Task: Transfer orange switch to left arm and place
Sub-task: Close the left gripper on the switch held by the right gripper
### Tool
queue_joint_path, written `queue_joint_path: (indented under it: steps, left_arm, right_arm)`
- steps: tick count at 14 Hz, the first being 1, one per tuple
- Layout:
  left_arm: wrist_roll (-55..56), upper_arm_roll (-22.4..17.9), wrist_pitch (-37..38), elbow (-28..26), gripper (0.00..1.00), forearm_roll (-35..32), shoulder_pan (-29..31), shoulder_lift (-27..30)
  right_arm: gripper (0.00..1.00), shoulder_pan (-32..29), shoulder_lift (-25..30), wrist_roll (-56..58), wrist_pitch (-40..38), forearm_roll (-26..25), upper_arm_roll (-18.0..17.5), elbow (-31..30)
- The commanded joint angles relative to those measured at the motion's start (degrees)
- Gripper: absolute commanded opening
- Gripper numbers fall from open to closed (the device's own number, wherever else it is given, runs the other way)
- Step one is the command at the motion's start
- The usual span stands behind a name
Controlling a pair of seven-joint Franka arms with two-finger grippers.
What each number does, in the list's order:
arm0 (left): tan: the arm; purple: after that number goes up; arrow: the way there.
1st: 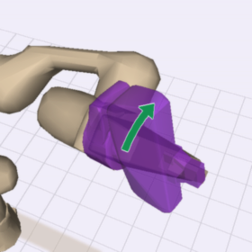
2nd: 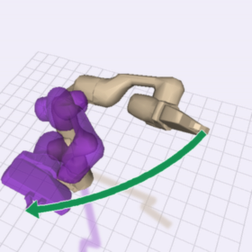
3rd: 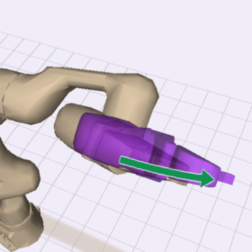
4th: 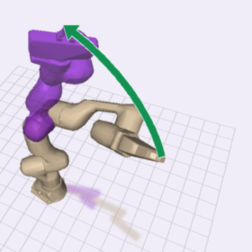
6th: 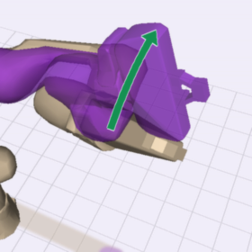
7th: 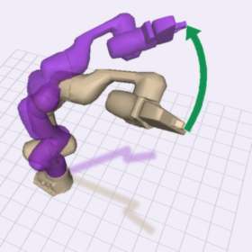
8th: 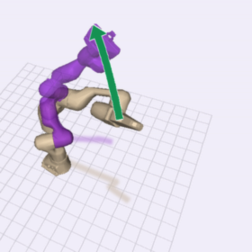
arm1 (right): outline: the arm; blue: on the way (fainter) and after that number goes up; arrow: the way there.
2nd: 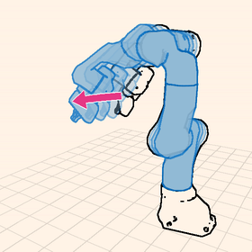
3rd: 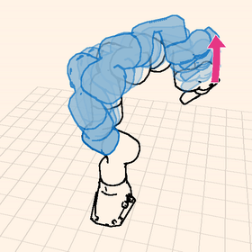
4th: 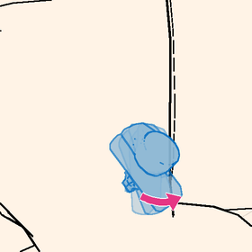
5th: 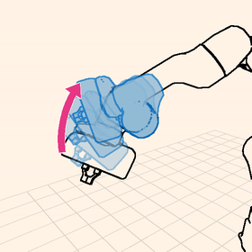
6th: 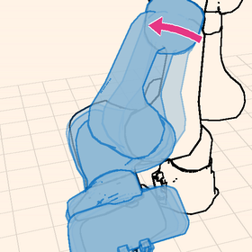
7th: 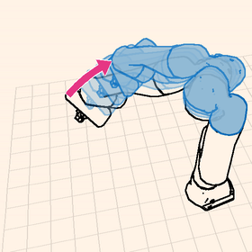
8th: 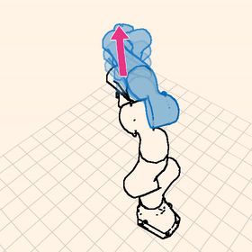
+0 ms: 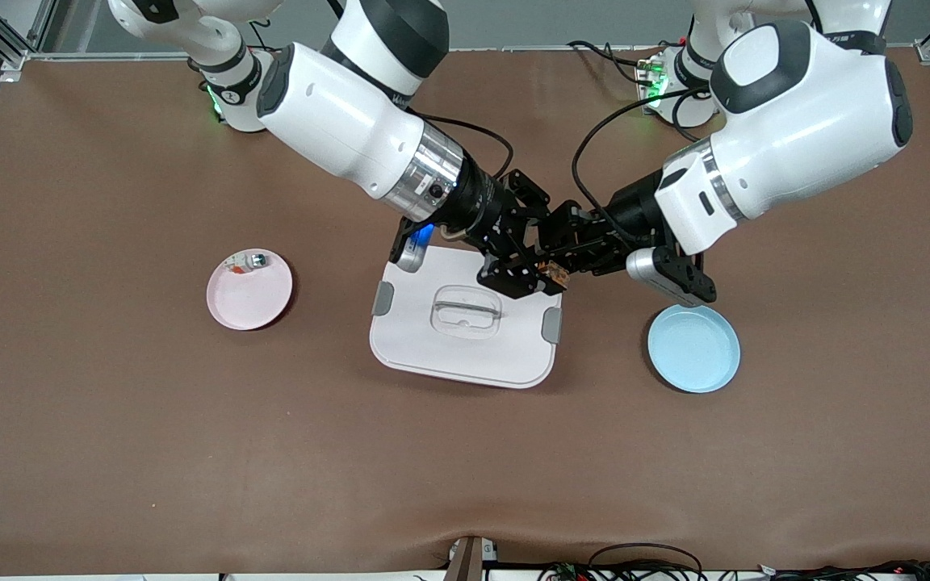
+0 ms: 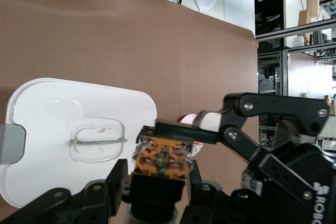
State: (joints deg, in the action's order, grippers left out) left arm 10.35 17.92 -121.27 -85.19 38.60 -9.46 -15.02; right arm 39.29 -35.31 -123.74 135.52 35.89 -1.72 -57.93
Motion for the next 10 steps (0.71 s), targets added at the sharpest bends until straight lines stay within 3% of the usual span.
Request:
queue_joint_path:
  steps: [1, 4, 6, 10]
  left_arm:
    - [-0.1, 0.1, -0.3, 1.3, 0.19, -1.3, -0.2, -0.5]
    - [-0.1, 0.1, -0.3, 1.3, 0.14, -1.3, -0.1, -0.4]
    - [-0.3, 0.1, -0.3, 1.3, 0.00, -1.3, 0.1, -0.4]
    - [-2.8, 0.1, -0.3, 1.3, 0.00, -1.4, 0.7, -0.3]
  right_arm:
    - [0.00, 0.4, -1.5, -1.2, 0.1, 0.8, 0.2, 2.7]
    - [0.00, 0.4, -1.5, -1.2, 0.1, 0.9, 0.2, 2.7]
    - [0.00, 0.4, -1.5, -1.2, 0.1, 0.9, 0.3, 2.7]
    - [0.00, 0.4, -1.5, -1.3, 0.3, 0.9, 0.2, 2.7]
